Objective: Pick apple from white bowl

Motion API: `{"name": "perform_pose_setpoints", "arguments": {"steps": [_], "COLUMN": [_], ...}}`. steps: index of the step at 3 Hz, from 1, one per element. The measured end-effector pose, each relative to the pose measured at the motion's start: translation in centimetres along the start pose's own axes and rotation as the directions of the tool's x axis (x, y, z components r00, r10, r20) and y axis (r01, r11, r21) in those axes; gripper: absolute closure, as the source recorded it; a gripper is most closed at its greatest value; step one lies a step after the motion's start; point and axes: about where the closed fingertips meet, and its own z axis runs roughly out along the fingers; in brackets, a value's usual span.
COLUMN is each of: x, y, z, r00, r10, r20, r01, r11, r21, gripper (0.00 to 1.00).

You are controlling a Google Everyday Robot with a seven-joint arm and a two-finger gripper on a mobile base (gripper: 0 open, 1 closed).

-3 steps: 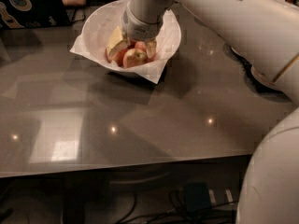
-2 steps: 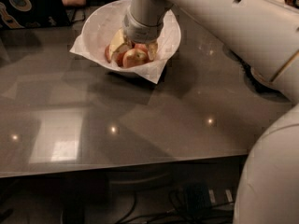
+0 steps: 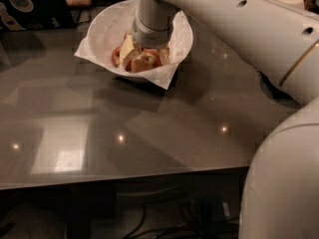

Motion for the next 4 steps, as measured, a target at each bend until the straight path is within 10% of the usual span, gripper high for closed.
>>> {"name": "perform_pose_setpoints", "arguments": {"steps": [2, 4], "x": [-0.09, 0.42], "y": [-0.11, 0.33], "z": [0.79, 1.09], "r00": [1.0, 0.998], "r10": [-0.014, -0.051], "r20": [-0.01, -0.042], "r01": [0.014, 0.051], "r11": [0.9998, 0.9987], "r21": [0.014, 0.002], "gripper": [0.36, 0.79]}}
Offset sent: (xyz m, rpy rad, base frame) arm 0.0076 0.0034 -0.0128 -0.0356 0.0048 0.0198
